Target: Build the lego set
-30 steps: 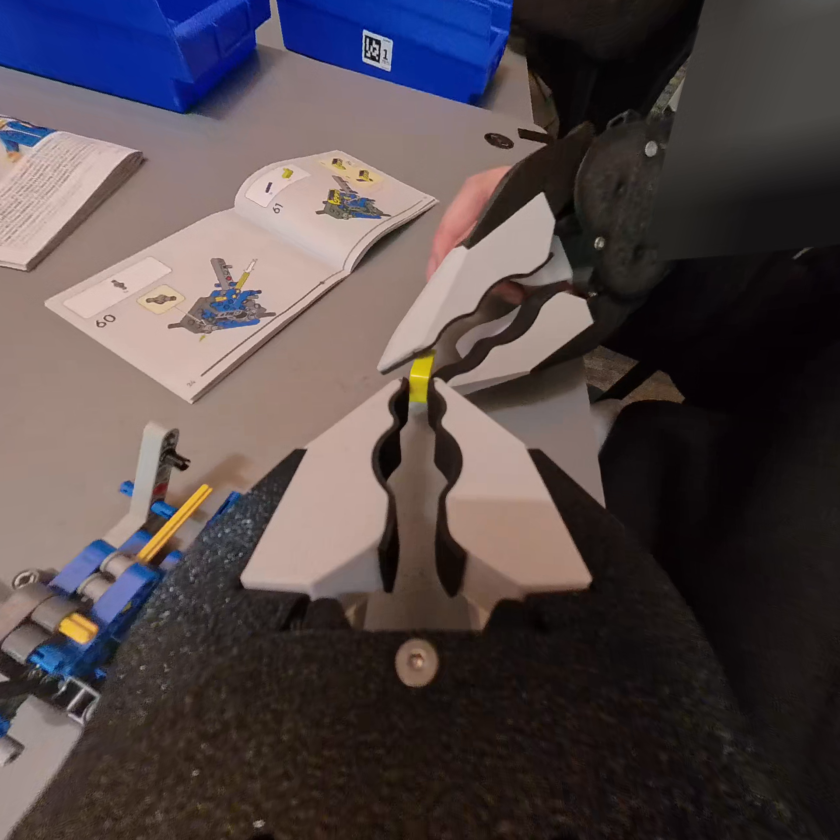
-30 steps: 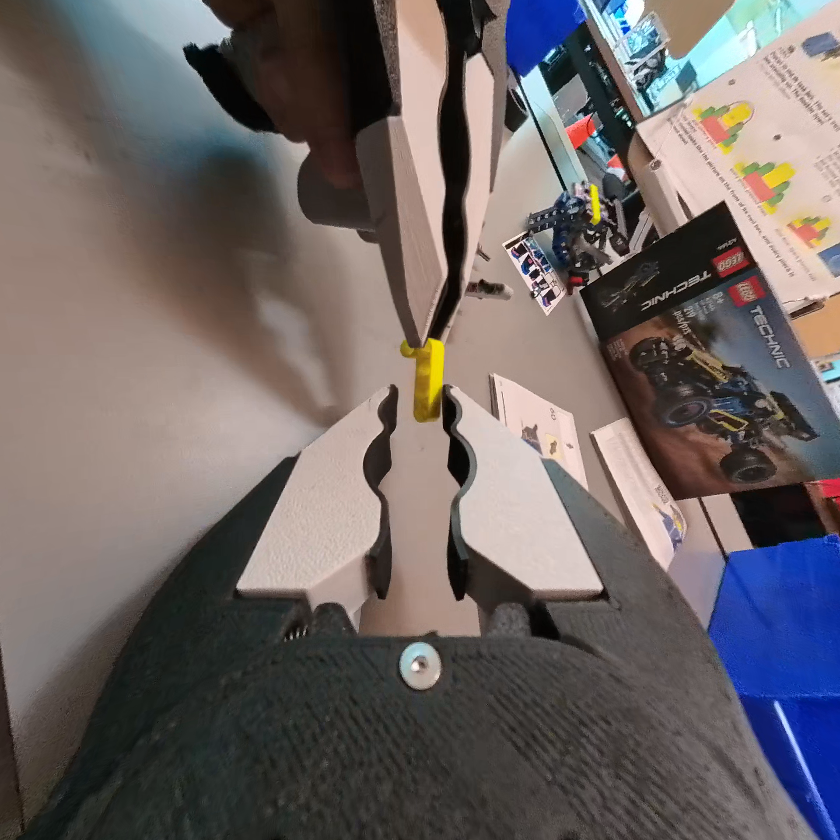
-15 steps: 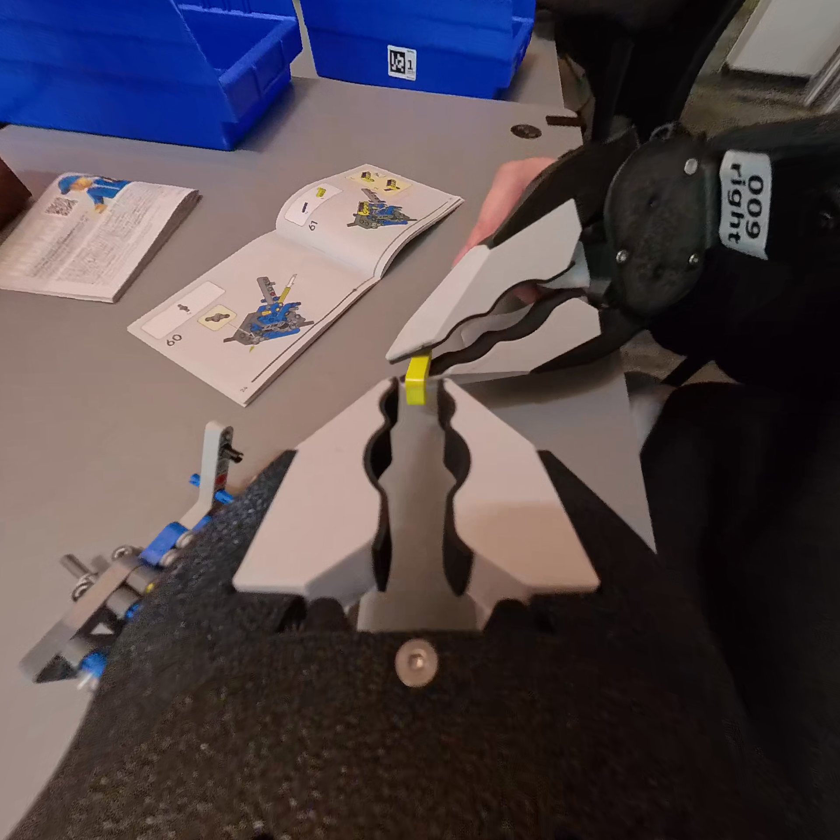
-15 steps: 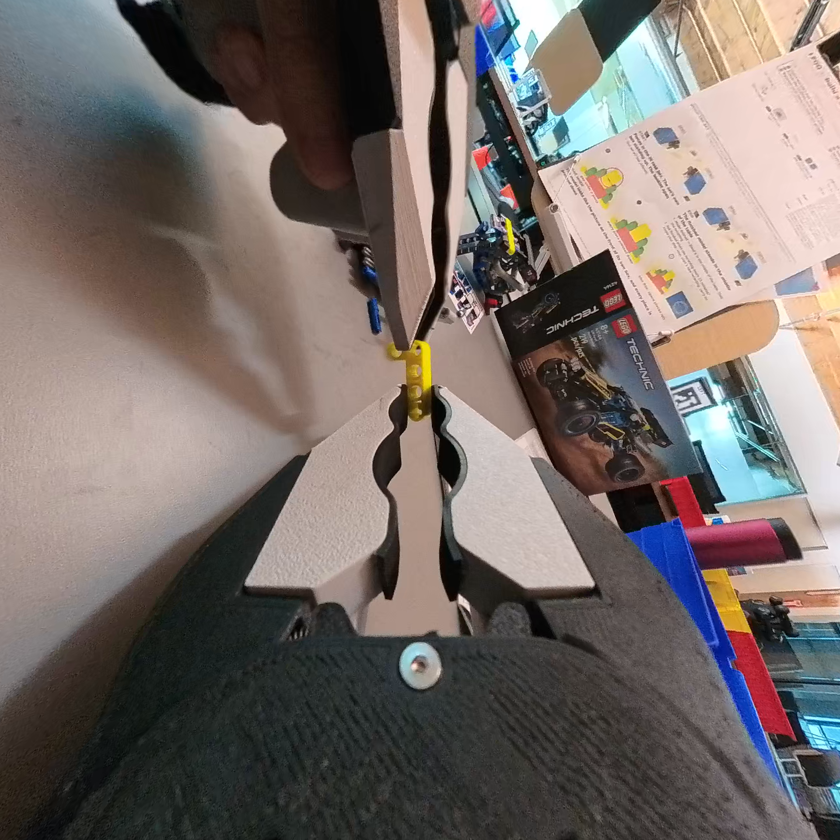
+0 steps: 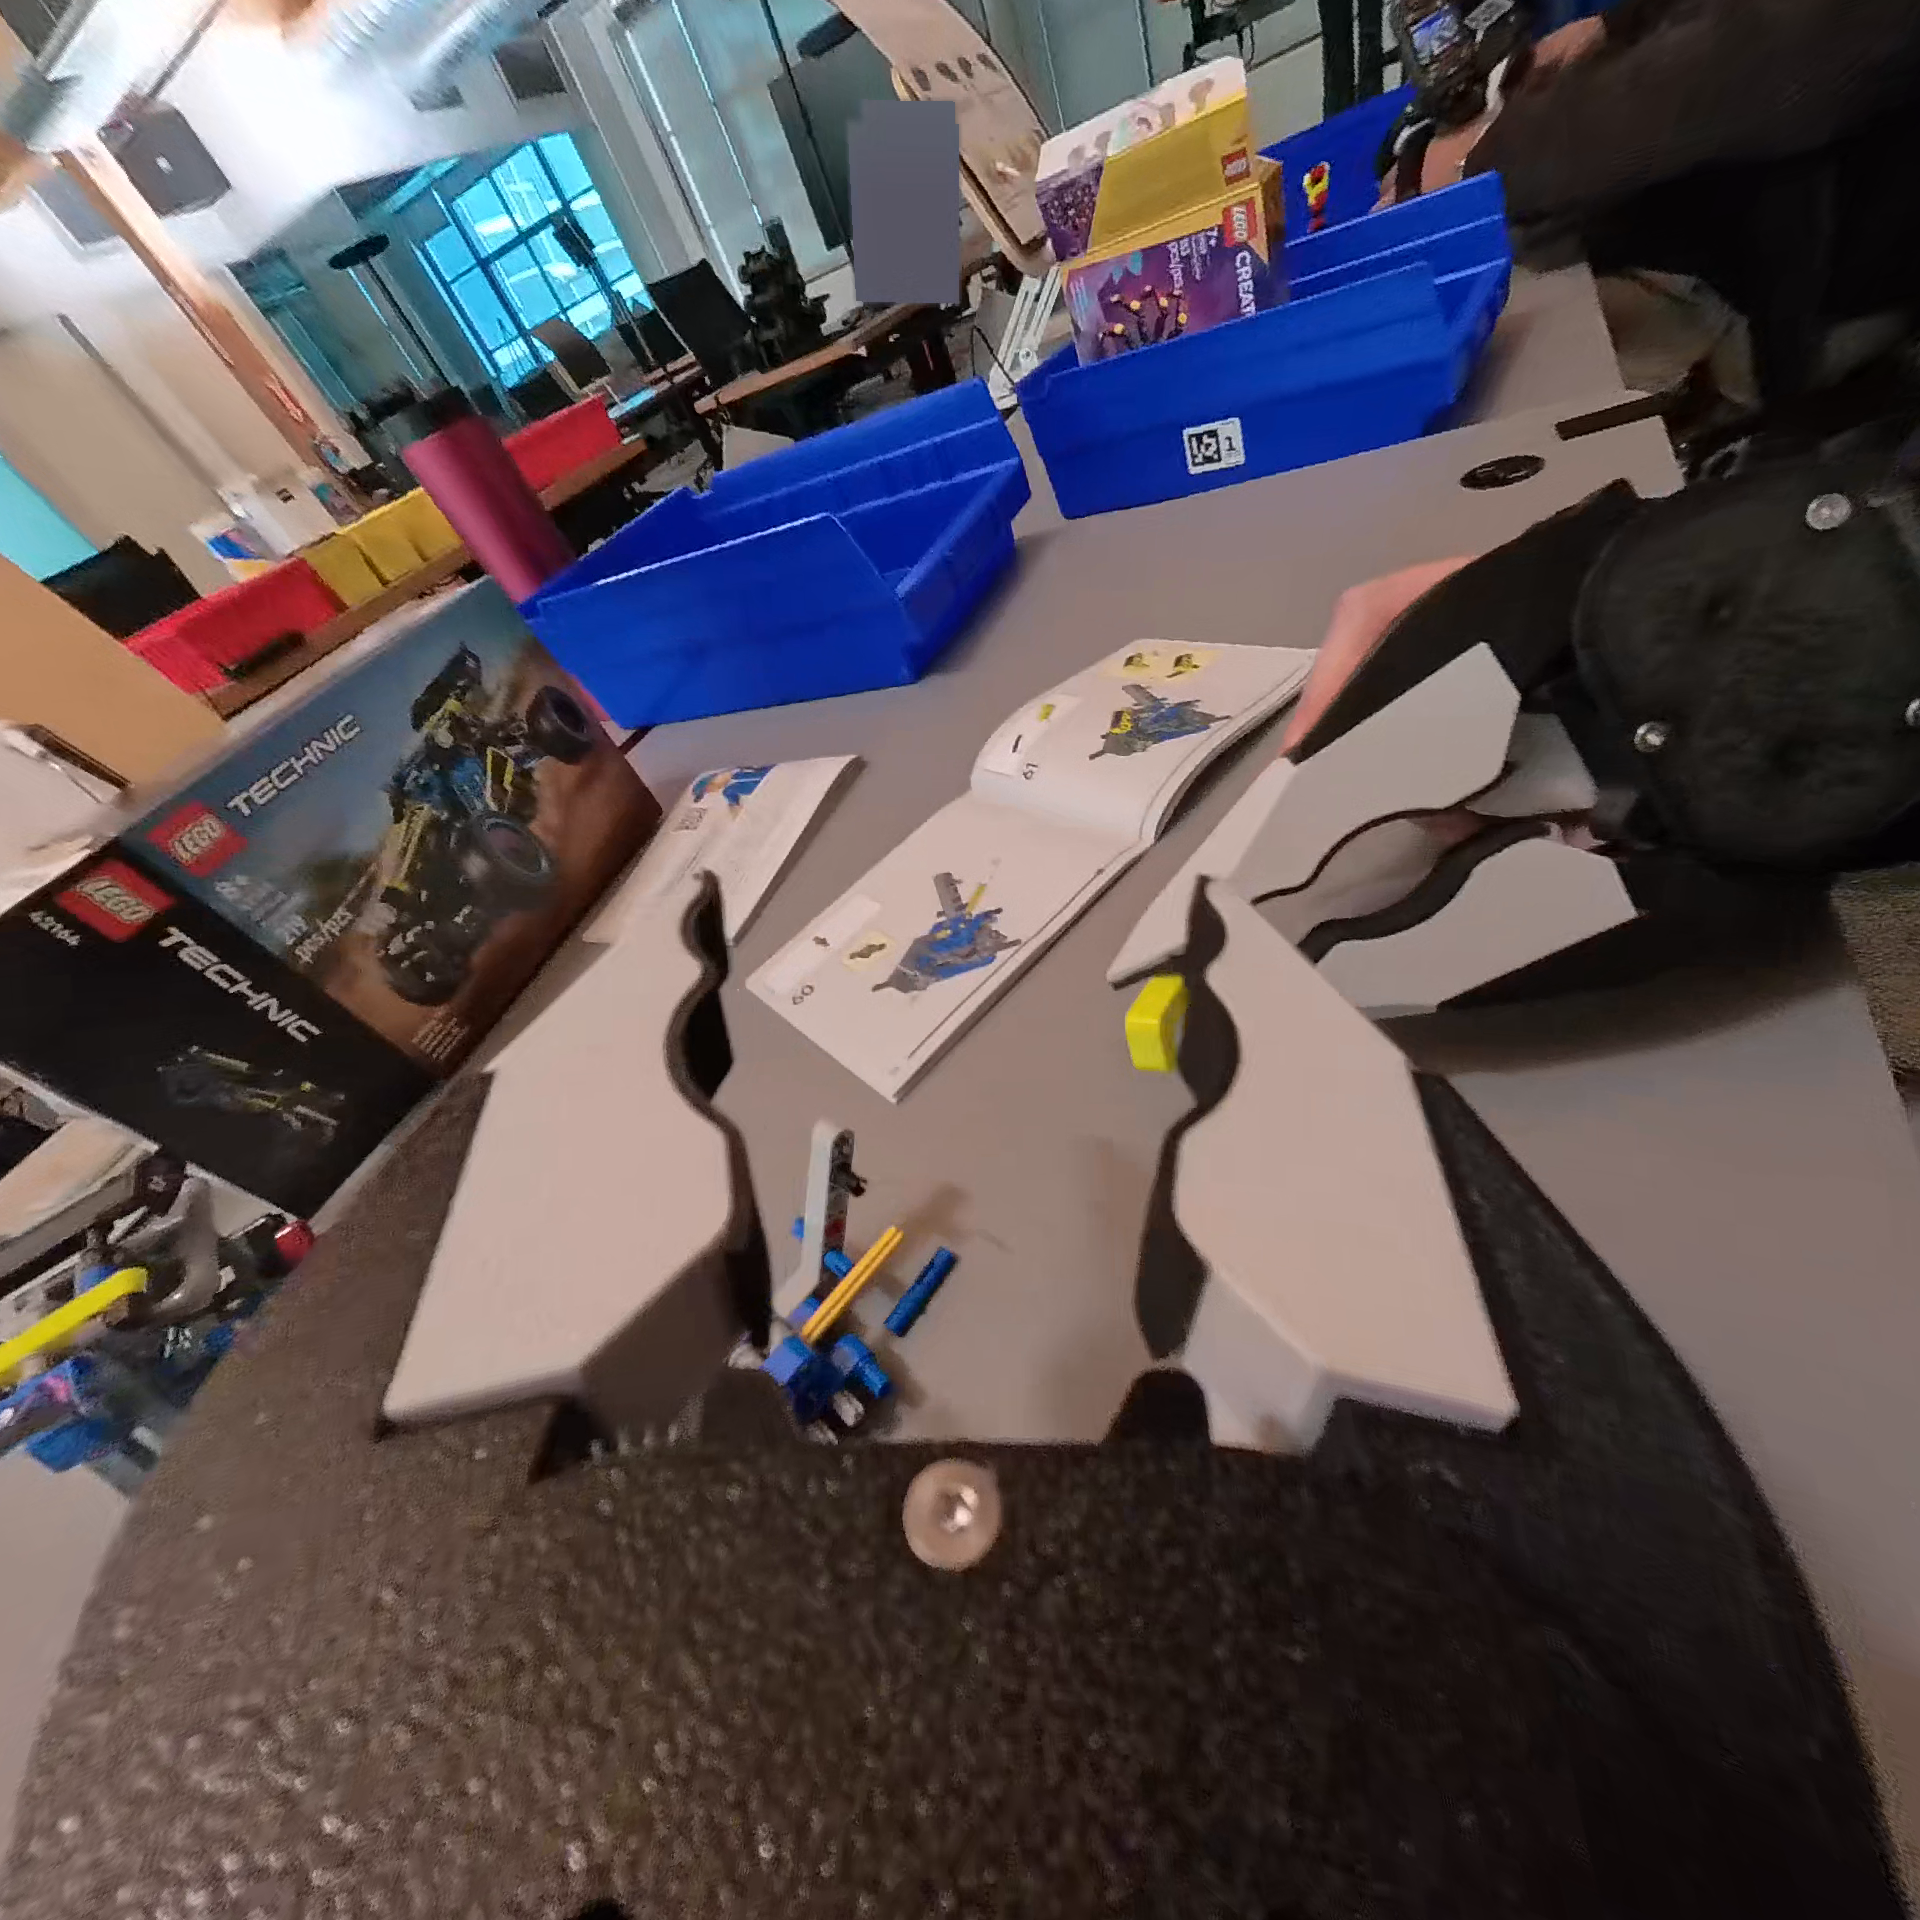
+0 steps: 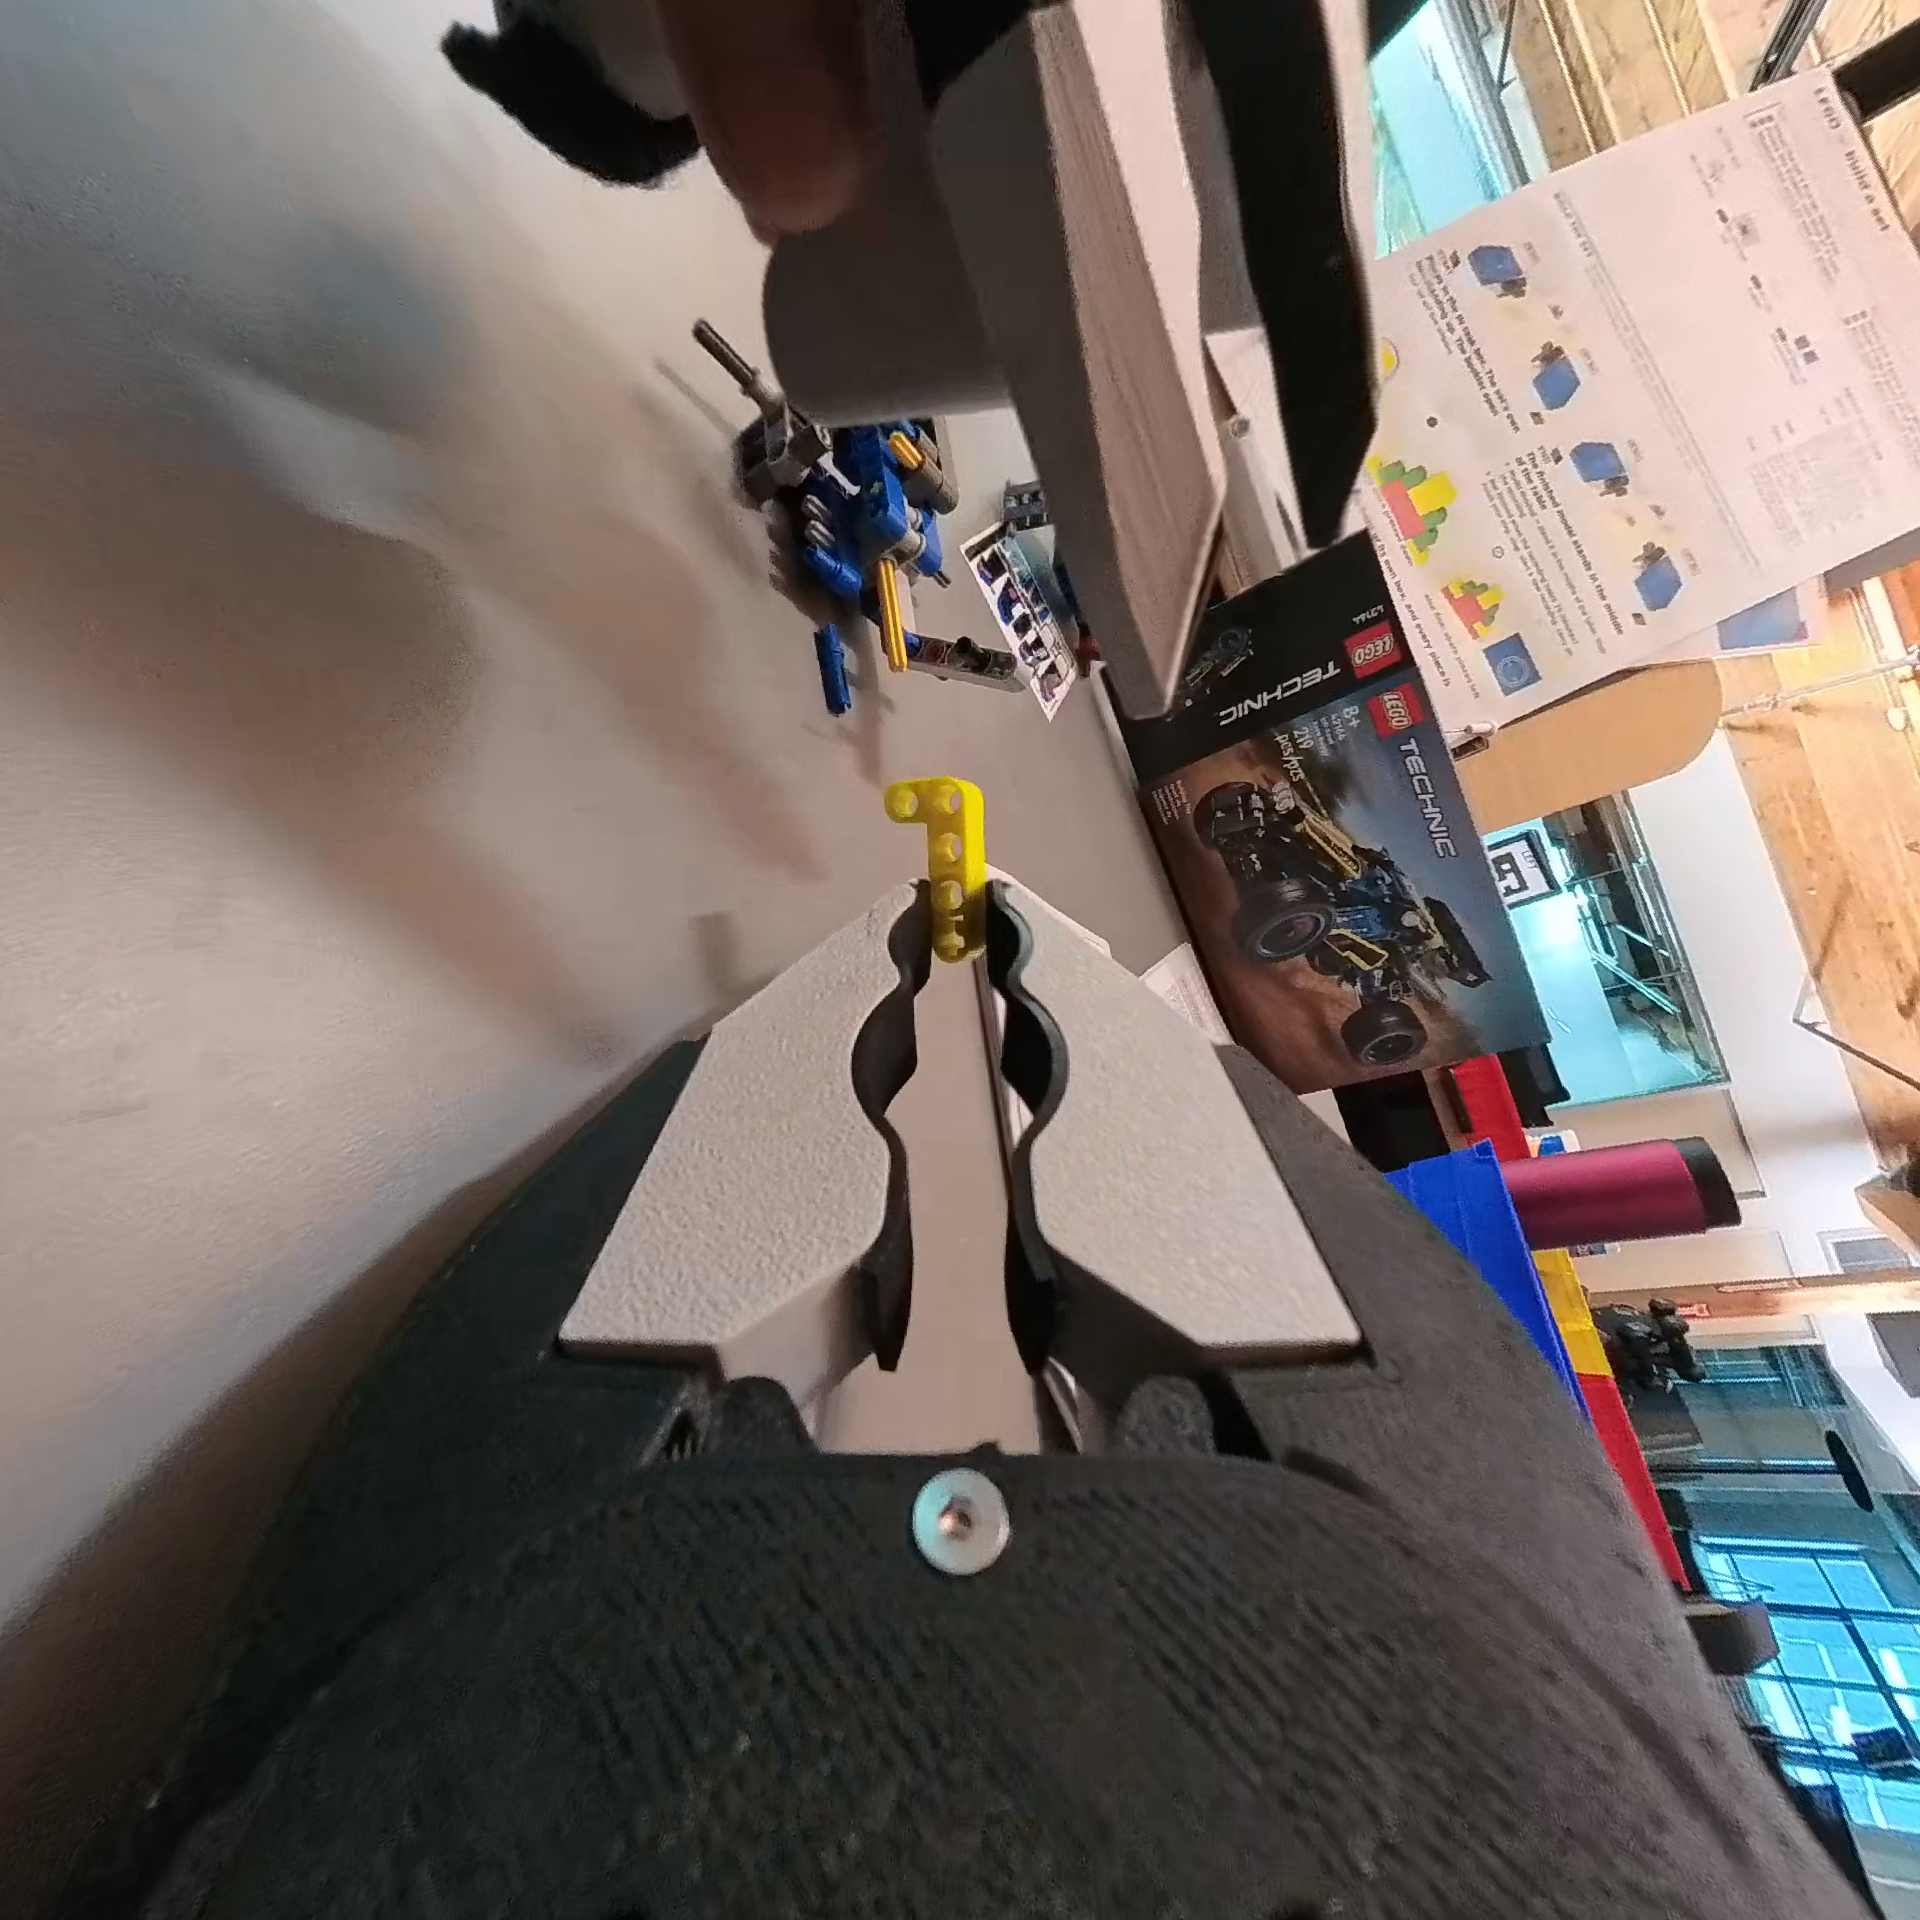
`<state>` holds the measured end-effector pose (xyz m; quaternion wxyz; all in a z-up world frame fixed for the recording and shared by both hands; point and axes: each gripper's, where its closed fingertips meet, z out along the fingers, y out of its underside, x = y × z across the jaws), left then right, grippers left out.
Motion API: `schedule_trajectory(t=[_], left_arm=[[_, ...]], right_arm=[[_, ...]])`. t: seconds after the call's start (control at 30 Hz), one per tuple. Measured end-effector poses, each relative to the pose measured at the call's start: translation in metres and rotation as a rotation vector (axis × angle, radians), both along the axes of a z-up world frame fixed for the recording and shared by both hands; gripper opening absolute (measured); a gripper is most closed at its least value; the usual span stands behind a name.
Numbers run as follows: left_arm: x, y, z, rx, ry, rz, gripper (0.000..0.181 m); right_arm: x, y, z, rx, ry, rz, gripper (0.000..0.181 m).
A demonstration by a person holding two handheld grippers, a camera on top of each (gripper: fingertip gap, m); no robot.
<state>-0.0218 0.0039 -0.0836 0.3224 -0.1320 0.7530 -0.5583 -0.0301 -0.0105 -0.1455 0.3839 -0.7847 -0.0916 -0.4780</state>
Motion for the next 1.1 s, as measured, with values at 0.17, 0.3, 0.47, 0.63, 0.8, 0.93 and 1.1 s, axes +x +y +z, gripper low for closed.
schedule_trajectory(t=[0.17,0.3,0.47,0.63,0.8,0.93,1.1], left_arm=[[-0.005,-0.002,-0.019,0.098,0.099,-0.04,0.073],[-0.015,-0.006,-0.03,0.19,0.111,-0.115,0.056],[-0.026,-0.011,-0.037,0.232,0.152,-0.202,0.037],[-0.031,-0.007,-0.046,0.272,0.231,-0.232,0.035],[-0.04,-0.008,-0.048,0.271,0.271,-0.279,0.026],[-0.043,-0.01,-0.044,0.245,0.294,-0.3,0.0],[-0.045,-0.01,-0.046,0.257,0.313,-0.312,0.006]], right_arm=[[0.001,-0.001,0.002,0.01,-0.008,-0.007,0.008],[0.001,-0.002,0.003,0.023,0.005,-0.003,0.008],[-0.001,-0.001,0.005,0.035,-0.006,0.009,0.008],[-0.007,0.003,0.008,0.03,-0.045,0.048,0.008],[-0.013,0.009,0.007,0.01,-0.064,0.089,0.008],[-0.015,0.011,0.004,-0.021,-0.082,0.098,0.008],[-0.014,0.011,0.004,-0.026,-0.093,0.093,0.008]])
